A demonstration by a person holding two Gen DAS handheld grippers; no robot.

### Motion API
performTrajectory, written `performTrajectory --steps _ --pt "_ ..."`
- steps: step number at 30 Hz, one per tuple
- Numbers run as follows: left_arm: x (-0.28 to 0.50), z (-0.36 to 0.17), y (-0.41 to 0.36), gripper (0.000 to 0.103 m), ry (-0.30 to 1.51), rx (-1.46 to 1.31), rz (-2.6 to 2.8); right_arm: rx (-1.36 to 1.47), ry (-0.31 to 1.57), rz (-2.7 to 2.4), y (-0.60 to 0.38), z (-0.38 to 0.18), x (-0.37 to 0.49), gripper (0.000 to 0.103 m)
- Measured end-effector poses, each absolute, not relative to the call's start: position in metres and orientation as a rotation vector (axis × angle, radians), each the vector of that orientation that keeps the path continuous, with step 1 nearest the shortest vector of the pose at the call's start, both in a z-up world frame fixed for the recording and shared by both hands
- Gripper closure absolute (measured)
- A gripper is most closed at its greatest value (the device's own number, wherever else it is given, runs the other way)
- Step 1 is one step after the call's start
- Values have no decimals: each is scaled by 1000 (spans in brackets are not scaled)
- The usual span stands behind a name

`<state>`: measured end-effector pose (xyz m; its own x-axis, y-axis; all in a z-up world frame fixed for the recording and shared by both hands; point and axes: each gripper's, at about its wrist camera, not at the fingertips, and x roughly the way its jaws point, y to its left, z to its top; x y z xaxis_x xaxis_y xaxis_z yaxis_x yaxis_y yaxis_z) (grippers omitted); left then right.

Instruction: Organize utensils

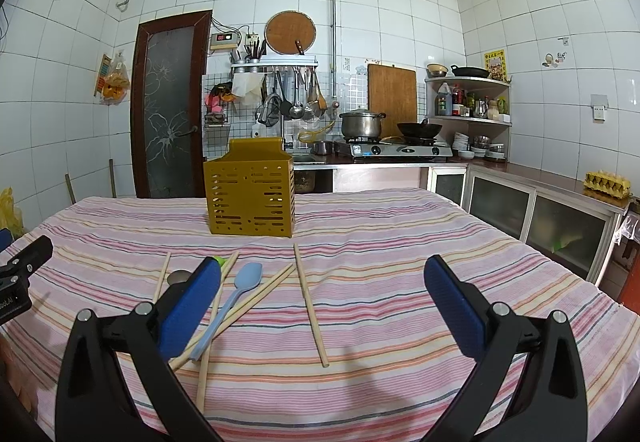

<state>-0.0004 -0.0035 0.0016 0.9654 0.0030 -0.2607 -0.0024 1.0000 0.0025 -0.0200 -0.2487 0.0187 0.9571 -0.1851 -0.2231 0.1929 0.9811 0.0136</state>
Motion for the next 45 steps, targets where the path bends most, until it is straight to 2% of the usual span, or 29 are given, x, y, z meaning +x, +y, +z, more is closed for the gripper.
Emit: performTrajectory --steps 45 --pt "6 -5 -8 5 301 75 52 26 278 -170 -245 13 -7 4"
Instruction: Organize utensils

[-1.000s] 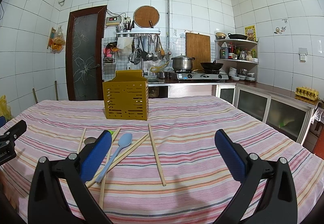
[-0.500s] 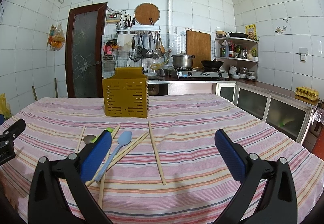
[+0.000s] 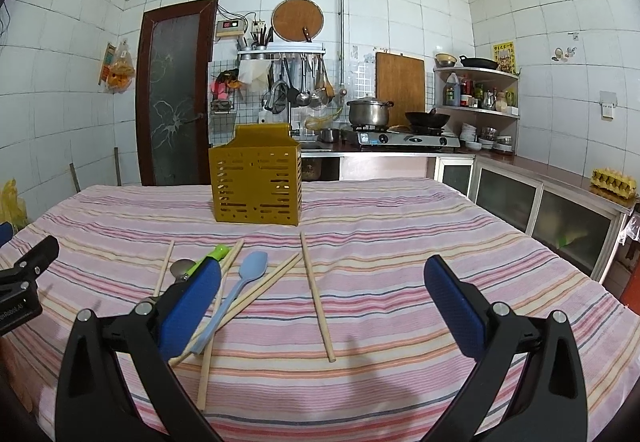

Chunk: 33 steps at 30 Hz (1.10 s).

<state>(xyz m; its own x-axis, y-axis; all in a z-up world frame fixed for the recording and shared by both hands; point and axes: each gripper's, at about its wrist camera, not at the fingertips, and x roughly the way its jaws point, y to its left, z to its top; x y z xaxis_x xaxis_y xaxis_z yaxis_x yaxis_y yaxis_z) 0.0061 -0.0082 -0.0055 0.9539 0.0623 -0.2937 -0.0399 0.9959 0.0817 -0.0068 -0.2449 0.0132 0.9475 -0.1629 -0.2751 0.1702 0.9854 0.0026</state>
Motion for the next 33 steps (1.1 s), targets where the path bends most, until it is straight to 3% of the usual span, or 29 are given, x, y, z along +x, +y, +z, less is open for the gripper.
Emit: performTrajectory --steps 9,16,26,33 --pt "45 -19 4 5 520 10 12 30 325 -128 -243 10 3 4" --pt "79 -24 13 5 639 -64 16 85 468 -57 -256 6 37 4" --pt "160 -8 -3 5 766 -44 4 63 603 -51 -281 17 124 4" --pt "222 -19 -26 5 866 0 0 17 776 -35 -290 -6 207 4"
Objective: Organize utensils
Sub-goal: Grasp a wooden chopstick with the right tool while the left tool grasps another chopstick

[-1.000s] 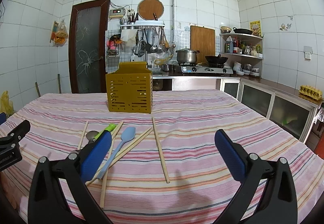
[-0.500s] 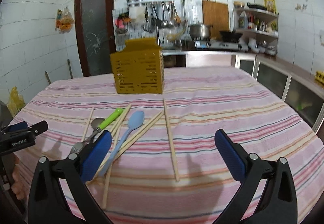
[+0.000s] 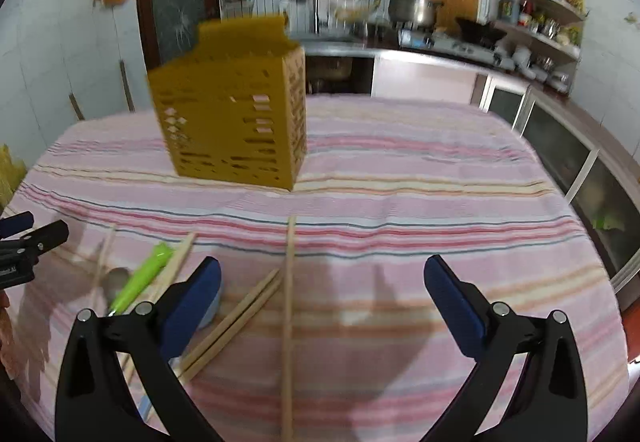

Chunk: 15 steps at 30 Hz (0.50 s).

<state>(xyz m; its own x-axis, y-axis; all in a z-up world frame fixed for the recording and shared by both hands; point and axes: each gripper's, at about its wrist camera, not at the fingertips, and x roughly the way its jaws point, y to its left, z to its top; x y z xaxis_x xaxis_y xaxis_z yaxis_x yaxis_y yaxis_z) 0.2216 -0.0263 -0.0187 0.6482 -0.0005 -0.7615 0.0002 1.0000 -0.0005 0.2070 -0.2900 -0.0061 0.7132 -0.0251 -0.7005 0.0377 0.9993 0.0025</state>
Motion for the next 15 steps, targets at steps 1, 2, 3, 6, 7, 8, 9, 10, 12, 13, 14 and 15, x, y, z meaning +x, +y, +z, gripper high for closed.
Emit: performTrajectory --steps 1,2,3,6,7,8,9,10,12,13,14,15 --pt "229 -23 -29 5 885 7 12 11 790 -34 -291 -12 214 4" --pt "237 -29 -33 5 917 13 19 -2 820 -36 -290 -19 224 5" --pt "242 -34 -35 6 942 14 15 -8 836 -38 -290 -23 229 5" --pt "252 -48 -44 10 996 37 19 -2 874 -27 -290 -35 239 14" --pt "254 -54 -48 12 1013 45 19 5 888 -31 -292 -39 242 18" --pt "255 -57 -49 15 1028 47 16 11 896 -31 -293 -41 243 21" --pt "256 -60 -50 17 1043 46 12 17 899 -31 -293 -42 245 21" --pt "256 -62 -50 18 1045 40 10 17 895 -30 -292 -42 244 21" --pt "255 -61 -50 23 1039 31 13 9 891 -22 -290 -40 243 27" --pt "255 -60 -52 26 1043 20 6 5 890 -20 -289 -40 245 32" --pt "254 -60 -53 31 1046 13 1 2 891 -17 -288 -39 245 37" --pt "253 -58 -55 36 1048 9 -3 1 893 -15 -287 -39 246 40"
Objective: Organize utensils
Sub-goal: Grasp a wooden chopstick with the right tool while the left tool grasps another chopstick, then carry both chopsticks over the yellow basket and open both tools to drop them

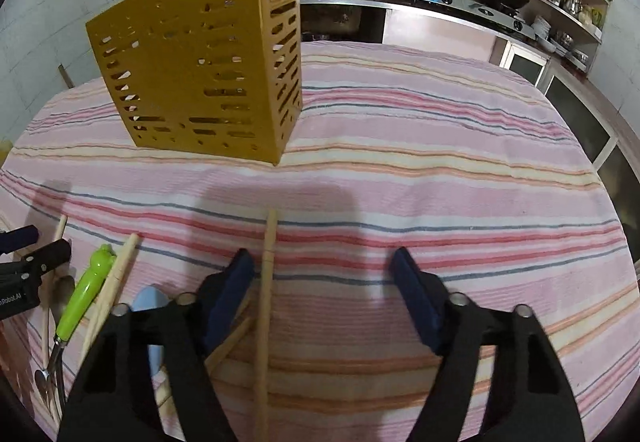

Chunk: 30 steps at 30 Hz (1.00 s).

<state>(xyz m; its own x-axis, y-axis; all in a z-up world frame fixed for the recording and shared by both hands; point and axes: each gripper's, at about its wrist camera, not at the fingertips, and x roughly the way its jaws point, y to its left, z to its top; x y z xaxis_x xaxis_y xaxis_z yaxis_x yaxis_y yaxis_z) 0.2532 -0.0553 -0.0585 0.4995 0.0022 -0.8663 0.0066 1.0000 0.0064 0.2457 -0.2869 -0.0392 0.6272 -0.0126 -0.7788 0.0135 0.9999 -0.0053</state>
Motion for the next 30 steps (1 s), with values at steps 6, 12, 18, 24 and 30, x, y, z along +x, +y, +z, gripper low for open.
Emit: performTrajectory --steps 6,12,18,24,30 --pt "252 -56 -69 60 1059 5 -17 -6 894 7 -277 -38 247 71" --pt "249 -52 -75 90 1062 27 -33 -1 910 9 -271 -34 260 95" --pt "250 -42 -78 95 1063 22 -48 49 892 -8 -274 -24 253 97" --pt "231 -16 -68 95 981 -11 -69 126 807 -23 -286 -2 235 97" --pt "209 31 -57 96 815 -9 -83 143 654 -36 -287 34 207 97"
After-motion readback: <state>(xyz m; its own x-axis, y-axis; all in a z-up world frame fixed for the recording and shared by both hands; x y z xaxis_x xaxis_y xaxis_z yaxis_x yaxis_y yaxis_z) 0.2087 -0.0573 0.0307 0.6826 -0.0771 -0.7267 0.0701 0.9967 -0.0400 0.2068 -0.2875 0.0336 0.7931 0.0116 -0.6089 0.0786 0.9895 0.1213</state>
